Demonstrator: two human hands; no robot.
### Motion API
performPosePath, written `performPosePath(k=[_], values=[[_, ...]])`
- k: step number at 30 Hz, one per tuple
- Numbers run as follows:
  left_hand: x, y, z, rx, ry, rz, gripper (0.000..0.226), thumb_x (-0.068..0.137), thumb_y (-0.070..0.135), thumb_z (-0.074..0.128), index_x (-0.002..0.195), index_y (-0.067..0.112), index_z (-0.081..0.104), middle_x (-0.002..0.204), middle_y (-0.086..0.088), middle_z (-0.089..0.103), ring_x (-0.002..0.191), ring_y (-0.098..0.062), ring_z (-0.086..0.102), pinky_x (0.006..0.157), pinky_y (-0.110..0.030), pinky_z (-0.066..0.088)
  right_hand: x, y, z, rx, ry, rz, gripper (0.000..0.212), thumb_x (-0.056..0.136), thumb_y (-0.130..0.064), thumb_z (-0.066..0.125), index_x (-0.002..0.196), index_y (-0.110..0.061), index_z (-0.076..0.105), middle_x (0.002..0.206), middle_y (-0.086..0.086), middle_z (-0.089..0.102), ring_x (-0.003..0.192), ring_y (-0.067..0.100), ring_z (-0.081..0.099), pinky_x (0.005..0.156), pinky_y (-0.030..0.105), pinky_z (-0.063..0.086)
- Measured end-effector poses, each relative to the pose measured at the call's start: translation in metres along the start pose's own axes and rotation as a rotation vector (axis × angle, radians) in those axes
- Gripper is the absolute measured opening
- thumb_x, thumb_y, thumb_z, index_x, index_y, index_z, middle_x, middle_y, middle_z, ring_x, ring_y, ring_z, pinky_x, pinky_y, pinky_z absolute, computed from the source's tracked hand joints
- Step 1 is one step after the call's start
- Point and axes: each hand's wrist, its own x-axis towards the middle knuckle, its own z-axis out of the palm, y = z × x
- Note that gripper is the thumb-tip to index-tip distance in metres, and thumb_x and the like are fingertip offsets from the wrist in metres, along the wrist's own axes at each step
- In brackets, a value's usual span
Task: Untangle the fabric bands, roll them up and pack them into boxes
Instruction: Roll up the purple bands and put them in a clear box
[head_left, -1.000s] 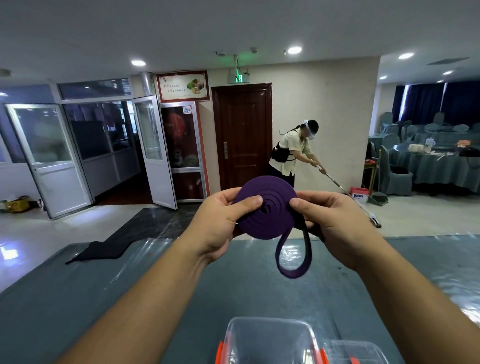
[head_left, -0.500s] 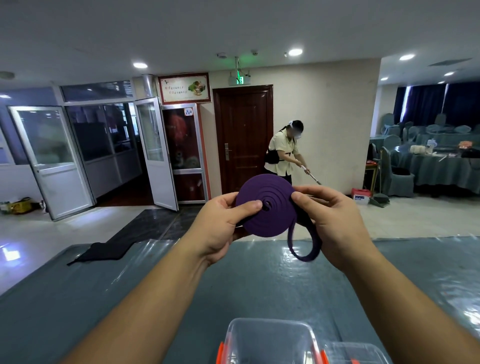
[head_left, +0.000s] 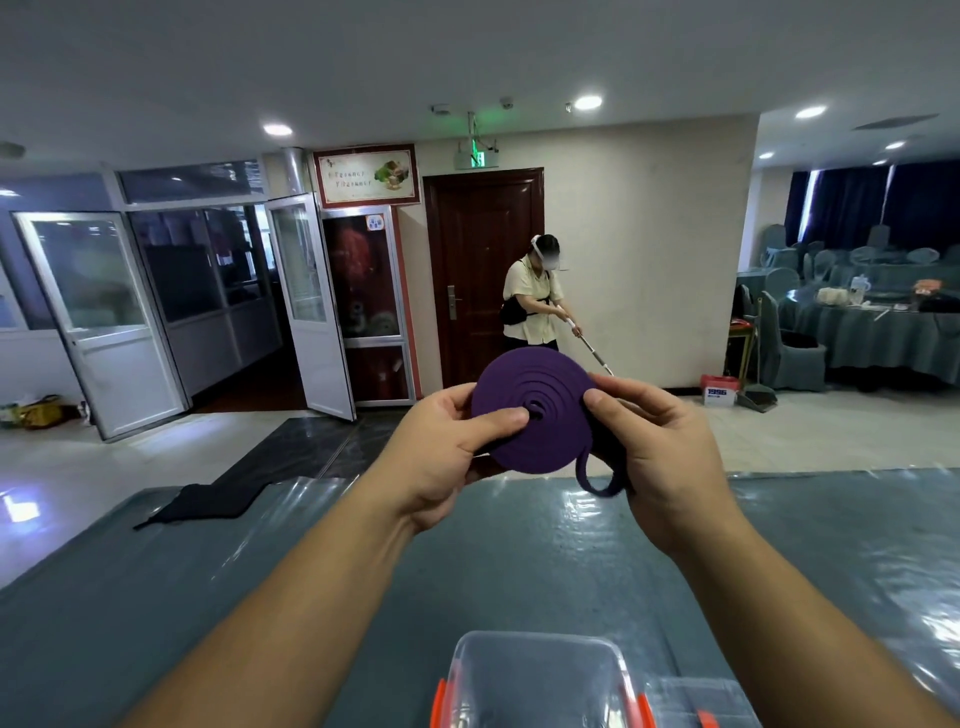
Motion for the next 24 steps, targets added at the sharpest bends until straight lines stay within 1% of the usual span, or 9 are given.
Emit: performPosePath(k=[4, 7, 9, 11, 13, 15, 19, 21, 24], values=[[-0.001, -0.014, 0.009, -0.092, 0.059, -0.013, 0.034, 0.090, 0.004, 0.073, 0.122, 0.011, 0.069, 0.112, -0.012, 0.078, 0.099, -0.026, 0.076, 0.084, -0.040, 0.063, -0.002, 0.005, 0.000, 0.049, 0.000, 0.005, 0.032, 0.090, -0.001, 0.068, 0.122, -0.007, 0.071, 0.107, 0.012, 0.079, 0.101, 0.026, 0.077, 0.084, 0.030, 0.063], [-0.002, -0.011, 0.005, 0.041, 0.037, -0.021, 0.038, 0.087, 0.007, 0.077, 0.124, 0.013, 0.069, 0.111, -0.010, 0.078, 0.103, -0.029, 0.076, 0.088, -0.046, 0.061, -0.003, 0.003, -0.007, -0.016, -0.035, 0.022, 0.029, 0.092, 0.001, 0.066, 0.119, -0.008, 0.072, 0.105, 0.011, 0.080, 0.101, 0.027, 0.077, 0.083, 0.029, 0.063], [-0.001, -0.009, 0.001, 0.106, 0.019, -0.021, 0.036, 0.085, 0.009, 0.080, 0.120, 0.012, 0.071, 0.108, -0.010, 0.079, 0.102, -0.030, 0.076, 0.088, -0.046, 0.061, -0.003, 0.002, -0.009, -0.051, -0.057, 0.024, 0.028, 0.092, 0.001, 0.066, 0.117, -0.009, 0.073, 0.105, 0.010, 0.080, 0.100, 0.026, 0.077, 0.083, 0.028, 0.063], [-0.001, -0.008, 0.001, 0.108, 0.027, -0.021, 0.032, 0.085, 0.009, 0.080, 0.116, 0.009, 0.073, 0.106, -0.012, 0.079, 0.100, -0.030, 0.076, 0.087, -0.045, 0.061, -0.004, 0.002, -0.009, -0.050, -0.058, 0.012, 0.027, 0.090, 0.000, 0.068, 0.115, -0.009, 0.073, 0.104, 0.012, 0.080, 0.099, 0.028, 0.077, 0.084, 0.031, 0.064], [-0.002, -0.010, 0.004, 0.081, 0.048, -0.006, 0.036, 0.084, 0.011, 0.081, 0.118, 0.009, 0.072, 0.108, -0.012, 0.079, 0.102, -0.031, 0.076, 0.089, -0.048, 0.060, -0.004, 0.004, -0.007, -0.034, -0.029, -0.021, 0.029, 0.085, -0.006, 0.072, 0.114, -0.007, 0.072, 0.103, 0.016, 0.079, 0.099, 0.033, 0.076, 0.086, 0.037, 0.064], [-0.002, -0.013, 0.007, 0.032, 0.072, 0.015, 0.041, 0.081, 0.014, 0.082, 0.120, 0.011, 0.071, 0.109, -0.010, 0.079, 0.101, -0.027, 0.076, 0.086, -0.045, 0.061, -0.006, 0.005, -0.004, 0.001, -0.001, -0.045, 0.033, 0.081, -0.012, 0.074, 0.113, -0.007, 0.073, 0.104, 0.015, 0.079, 0.100, 0.032, 0.076, 0.087, 0.039, 0.063], [-0.005, -0.020, 0.017, -0.106, 0.102, 0.024, 0.056, 0.070, 0.022, 0.083, 0.123, 0.011, 0.069, 0.111, -0.011, 0.079, 0.098, -0.024, 0.076, 0.076, -0.037, 0.060, -0.012, 0.009, 0.002, 0.069, 0.008, -0.027, 0.028, 0.098, -0.011, 0.061, 0.125, -0.012, 0.070, 0.112, 0.007, 0.079, 0.106, 0.024, 0.075, 0.089, 0.039, 0.062], [-0.006, -0.023, 0.020, -0.123, 0.100, -0.005, 0.049, 0.077, 0.017, 0.082, 0.124, 0.011, 0.069, 0.111, -0.010, 0.079, 0.097, -0.022, 0.076, 0.076, -0.036, 0.060, -0.012, 0.009, 0.002, 0.067, 0.022, -0.021, 0.026, 0.101, -0.010, 0.058, 0.123, -0.013, 0.071, 0.111, 0.006, 0.079, 0.105, 0.024, 0.075, 0.087, 0.038, 0.063], [-0.006, -0.017, 0.015, 0.002, 0.053, -0.043, 0.040, 0.084, 0.012, 0.080, 0.123, 0.014, 0.070, 0.111, -0.007, 0.079, 0.096, -0.020, 0.076, 0.079, -0.038, 0.061, -0.011, 0.007, -0.005, 0.020, 0.028, -0.006, 0.025, 0.100, -0.008, 0.059, 0.121, -0.011, 0.072, 0.108, 0.007, 0.079, 0.104, 0.028, 0.075, 0.089, 0.041, 0.063]])
